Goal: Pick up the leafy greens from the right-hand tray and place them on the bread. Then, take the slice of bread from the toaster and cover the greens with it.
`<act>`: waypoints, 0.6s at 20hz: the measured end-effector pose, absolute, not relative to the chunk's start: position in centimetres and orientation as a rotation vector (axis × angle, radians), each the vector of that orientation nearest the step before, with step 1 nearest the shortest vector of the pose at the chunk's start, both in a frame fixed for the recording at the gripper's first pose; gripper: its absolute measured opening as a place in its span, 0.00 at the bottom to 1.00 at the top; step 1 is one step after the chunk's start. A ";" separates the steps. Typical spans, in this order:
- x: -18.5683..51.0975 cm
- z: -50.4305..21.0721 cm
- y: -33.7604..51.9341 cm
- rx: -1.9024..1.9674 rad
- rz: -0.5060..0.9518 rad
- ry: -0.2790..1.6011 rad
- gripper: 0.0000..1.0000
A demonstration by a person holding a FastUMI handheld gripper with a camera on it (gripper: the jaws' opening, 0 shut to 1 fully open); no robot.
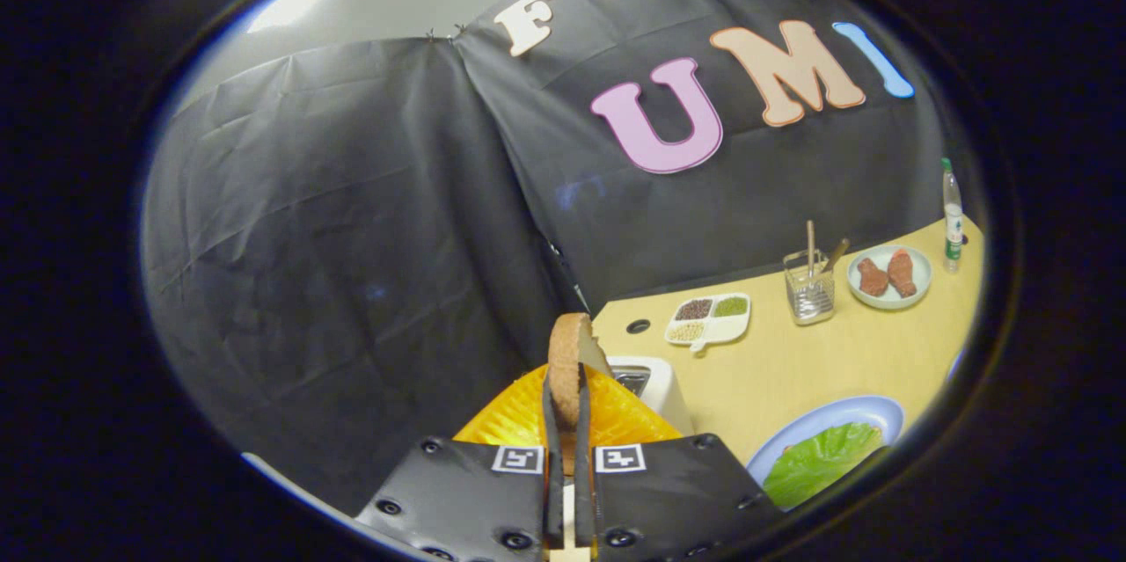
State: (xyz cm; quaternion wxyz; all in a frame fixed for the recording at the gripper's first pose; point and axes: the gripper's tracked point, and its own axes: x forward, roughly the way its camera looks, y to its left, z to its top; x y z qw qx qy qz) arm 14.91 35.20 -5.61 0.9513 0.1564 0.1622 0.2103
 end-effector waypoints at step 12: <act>11.0 -4.8 23.8 0.522 0.336 0.248 0.07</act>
